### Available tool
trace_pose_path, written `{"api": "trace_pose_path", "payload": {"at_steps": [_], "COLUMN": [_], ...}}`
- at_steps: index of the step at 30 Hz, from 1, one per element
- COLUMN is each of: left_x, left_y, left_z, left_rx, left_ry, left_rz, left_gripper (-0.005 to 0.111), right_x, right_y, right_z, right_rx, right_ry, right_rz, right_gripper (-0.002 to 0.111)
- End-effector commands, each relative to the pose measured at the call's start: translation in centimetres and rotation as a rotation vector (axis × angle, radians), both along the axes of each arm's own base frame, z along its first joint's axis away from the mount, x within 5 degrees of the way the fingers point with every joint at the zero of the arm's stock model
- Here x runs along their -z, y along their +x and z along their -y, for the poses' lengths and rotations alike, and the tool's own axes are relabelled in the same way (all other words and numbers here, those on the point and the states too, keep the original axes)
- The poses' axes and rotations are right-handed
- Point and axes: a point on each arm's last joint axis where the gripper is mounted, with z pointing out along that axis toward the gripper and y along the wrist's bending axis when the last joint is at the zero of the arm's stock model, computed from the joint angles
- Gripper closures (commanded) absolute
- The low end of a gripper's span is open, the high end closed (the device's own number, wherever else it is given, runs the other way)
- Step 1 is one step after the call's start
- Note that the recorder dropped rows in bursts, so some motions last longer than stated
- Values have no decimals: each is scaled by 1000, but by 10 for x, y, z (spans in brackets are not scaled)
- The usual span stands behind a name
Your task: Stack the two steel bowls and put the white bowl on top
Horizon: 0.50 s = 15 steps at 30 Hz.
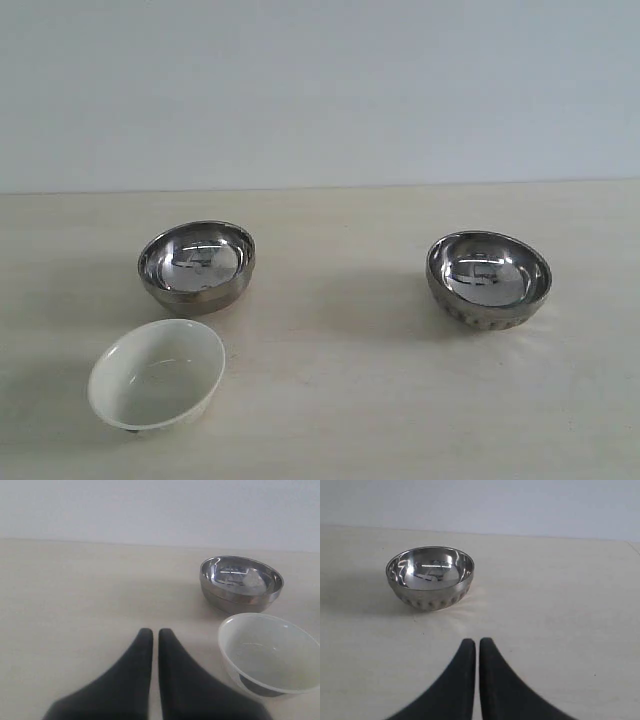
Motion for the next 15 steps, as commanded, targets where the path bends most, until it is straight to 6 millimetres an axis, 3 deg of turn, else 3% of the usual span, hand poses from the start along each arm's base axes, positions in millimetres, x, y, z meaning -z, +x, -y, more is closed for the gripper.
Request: {"api": "trace_pose_path", "payload": {"at_steps": [1,7,15], "left_x": [0,0,0], "left_y": [0,0,0], "left_z": [0,0,0], "left_rx": [3,3,3], "left_ry": [-5,-5,-5], "left_rz": [9,9,9], "left_gripper": [103,103,103], "right_x": [-1,-12,-52], "right_y": [0,2,-3], "right_z": [0,0,-1], "right_rx": [-4,-7,-20], "right_ry": [-15,-3,55], "right_rz": [18,141,583], "right_gripper": [108,108,108]}}
